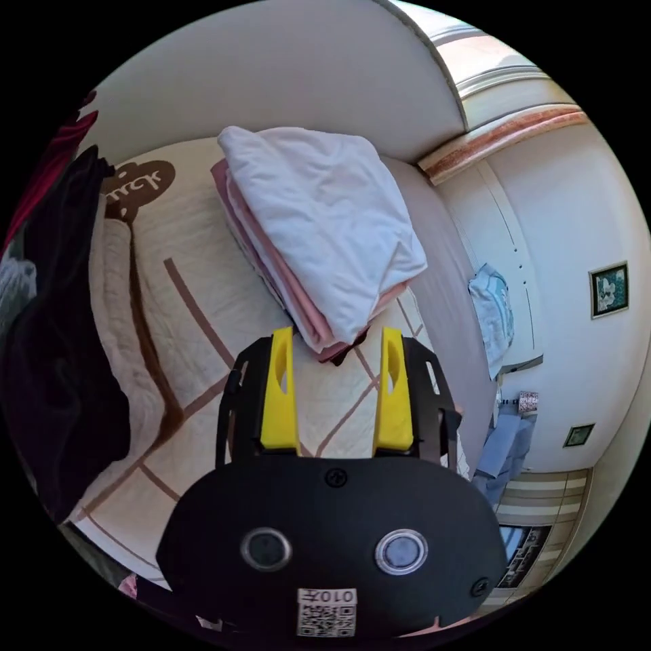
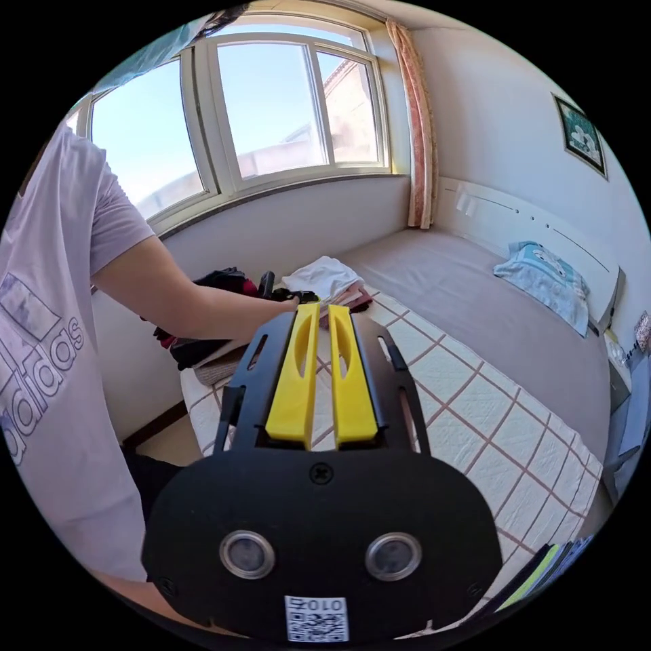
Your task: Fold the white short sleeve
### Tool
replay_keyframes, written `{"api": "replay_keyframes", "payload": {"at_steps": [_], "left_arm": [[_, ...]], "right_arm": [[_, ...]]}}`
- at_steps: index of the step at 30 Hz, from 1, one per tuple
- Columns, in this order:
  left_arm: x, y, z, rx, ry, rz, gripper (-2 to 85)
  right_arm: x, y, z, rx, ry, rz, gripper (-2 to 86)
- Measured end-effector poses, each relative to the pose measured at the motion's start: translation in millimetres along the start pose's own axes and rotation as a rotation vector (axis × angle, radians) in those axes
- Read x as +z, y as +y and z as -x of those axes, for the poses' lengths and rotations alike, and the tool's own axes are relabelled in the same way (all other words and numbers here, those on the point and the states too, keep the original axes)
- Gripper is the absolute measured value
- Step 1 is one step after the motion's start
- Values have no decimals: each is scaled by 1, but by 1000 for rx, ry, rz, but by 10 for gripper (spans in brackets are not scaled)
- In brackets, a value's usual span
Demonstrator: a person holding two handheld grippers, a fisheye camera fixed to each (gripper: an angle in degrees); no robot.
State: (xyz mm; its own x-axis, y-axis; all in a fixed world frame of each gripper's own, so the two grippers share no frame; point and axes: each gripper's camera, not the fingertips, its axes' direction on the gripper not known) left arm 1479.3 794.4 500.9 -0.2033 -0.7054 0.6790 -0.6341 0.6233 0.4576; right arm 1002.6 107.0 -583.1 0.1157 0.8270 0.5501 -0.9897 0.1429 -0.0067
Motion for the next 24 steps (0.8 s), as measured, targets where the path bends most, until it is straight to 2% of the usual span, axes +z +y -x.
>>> {"api": "replay_keyframes", "payload": {"at_steps": [5,10,13,17,22,24], "left_arm": [[12,-17,30,-62,-11,-91,199],[16,-50,40,-69,23,-132,213],[14,-71,45,-109,143,-162,220],[22,-102,42,-139,143,-102,226],[22,-111,23,-66,47,-58,230],[21,-110,14,-16,24,-57,228]], "right_arm": [[50,10,-63,64,-93,35,67],[153,-40,-128,6,-222,53,158],[236,-95,-174,25,-343,71,195],[354,-185,-245,183,-476,94,250],[461,-305,-279,130,-443,143,286],[515,-356,-271,46,-429,248,270]]}}
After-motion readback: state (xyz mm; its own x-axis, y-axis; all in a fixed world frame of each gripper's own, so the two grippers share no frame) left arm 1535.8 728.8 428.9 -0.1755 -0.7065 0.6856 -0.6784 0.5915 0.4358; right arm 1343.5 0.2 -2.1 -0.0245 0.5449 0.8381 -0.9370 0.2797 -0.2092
